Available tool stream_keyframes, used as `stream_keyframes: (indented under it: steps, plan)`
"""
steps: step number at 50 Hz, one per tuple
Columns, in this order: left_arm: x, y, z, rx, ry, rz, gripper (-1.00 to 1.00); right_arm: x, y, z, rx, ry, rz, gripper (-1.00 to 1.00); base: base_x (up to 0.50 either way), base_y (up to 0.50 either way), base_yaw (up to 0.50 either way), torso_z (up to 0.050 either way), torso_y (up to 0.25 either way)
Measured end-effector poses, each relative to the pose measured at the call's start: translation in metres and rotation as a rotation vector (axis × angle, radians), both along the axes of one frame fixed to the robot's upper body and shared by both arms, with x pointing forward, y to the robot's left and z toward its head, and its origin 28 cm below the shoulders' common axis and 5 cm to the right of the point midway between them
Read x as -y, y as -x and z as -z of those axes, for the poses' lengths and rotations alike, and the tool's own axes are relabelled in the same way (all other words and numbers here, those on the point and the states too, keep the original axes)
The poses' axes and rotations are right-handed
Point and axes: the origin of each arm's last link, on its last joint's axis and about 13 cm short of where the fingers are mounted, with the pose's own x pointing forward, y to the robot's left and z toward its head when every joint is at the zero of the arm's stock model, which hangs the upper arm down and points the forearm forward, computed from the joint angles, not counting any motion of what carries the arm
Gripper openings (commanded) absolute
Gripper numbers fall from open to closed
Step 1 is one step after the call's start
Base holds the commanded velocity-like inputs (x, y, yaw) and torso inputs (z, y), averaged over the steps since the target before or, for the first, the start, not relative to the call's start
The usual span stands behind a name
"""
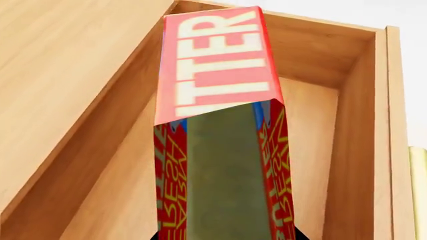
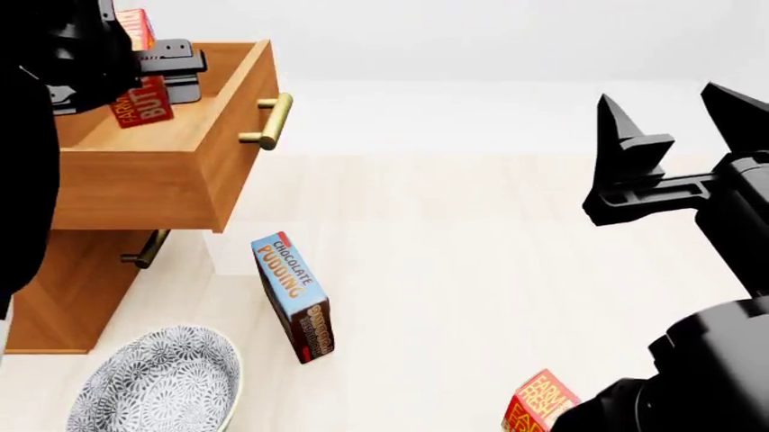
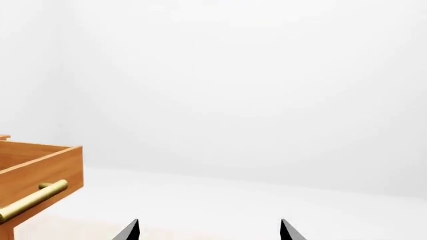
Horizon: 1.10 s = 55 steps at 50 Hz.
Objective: Put the butter at the front in the top drawer of the cabinet and close it.
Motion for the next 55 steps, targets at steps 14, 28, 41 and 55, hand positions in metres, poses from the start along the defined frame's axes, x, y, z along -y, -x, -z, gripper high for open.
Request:
stream_keyframes:
  steps: [14,28,41,55]
  plan:
    - [0.004,-0.003,0.012,-0.044,-0.002,0.005,-1.0,0.0,0.002,0.006,-0.014,0.002,-0.011,1.0,0.0,0.0,0.0,0.001,0.001]
    - [0.005,-0.003,0.014,-0.056,-0.011,0.001,-1.0,0.0,0.004,0.009,-0.018,0.004,-0.02,1.0,0.0,0.0,0.0,0.0,0.0]
    - [0.004,-0.003,0.012,-0.045,0.003,0.005,1.0,-0.001,0.006,0.01,-0.015,0.008,-0.029,1.0,0.0,0.0,0.0,0.0,0.0]
    - [0.005,-0.002,0.005,-0.015,0.019,0.032,1.0,-0.002,0.007,0.01,-0.008,0.013,-0.041,1.0,0.0,0.0,0.0,0.0,0.0]
